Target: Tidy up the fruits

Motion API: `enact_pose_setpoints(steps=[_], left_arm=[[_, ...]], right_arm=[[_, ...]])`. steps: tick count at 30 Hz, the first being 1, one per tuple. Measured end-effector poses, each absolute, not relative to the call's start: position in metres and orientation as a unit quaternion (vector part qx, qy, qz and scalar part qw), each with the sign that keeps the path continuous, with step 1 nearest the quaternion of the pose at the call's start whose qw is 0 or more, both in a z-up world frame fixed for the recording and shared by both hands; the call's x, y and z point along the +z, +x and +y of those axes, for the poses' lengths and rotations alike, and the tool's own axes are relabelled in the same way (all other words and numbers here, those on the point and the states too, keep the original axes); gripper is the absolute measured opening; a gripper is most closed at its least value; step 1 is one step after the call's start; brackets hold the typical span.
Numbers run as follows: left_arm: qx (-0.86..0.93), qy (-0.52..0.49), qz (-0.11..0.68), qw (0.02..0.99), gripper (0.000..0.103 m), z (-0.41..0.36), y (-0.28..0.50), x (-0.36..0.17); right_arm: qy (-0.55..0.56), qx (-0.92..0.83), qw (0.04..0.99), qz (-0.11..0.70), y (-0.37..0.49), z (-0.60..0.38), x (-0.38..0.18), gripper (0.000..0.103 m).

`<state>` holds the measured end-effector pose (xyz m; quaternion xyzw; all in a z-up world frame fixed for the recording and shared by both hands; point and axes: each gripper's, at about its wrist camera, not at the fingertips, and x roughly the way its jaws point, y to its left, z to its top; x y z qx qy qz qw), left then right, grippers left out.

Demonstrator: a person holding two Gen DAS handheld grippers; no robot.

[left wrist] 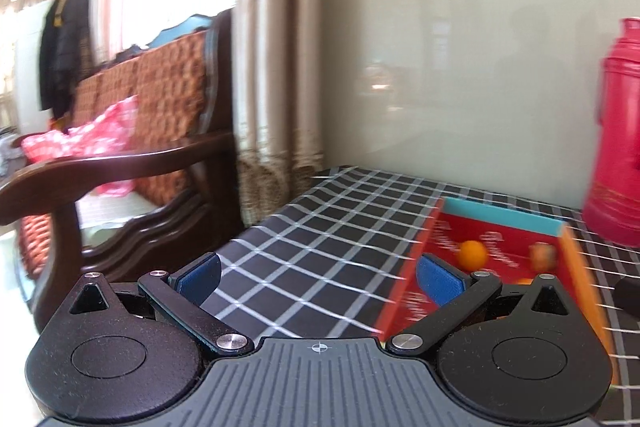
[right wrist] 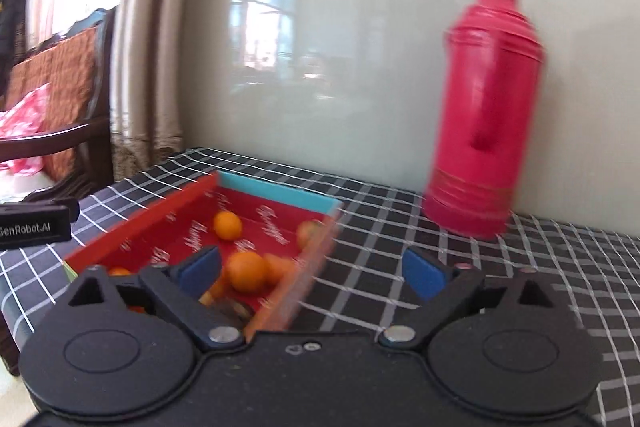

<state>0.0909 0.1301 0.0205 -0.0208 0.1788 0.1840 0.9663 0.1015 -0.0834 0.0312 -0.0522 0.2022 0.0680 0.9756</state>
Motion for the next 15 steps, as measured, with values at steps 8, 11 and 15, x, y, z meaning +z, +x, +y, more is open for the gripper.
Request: enact_pose_setpoints(steps=[8,11,15], left_arm=[[0.117,-0.011,0.194,0.974,0.103,0.093,0.055,0.015],[0.105,-0.008,0.202,0.974,0.103,0.087,0.038,0.012],[0.101,-0.008,0.203,0.974,0.103,0.085,0.014,0.016]], right_arm=[[-0.001,0.026,0.973,0.230,0.052,-0.114,0.026,0.097],[0.005,0.008,0.971,0.237,0.033,-0.117,0.027,0.097],[0.026,-0.005,0.969,0.246,0.013,-0.119,0.033,0.097]])
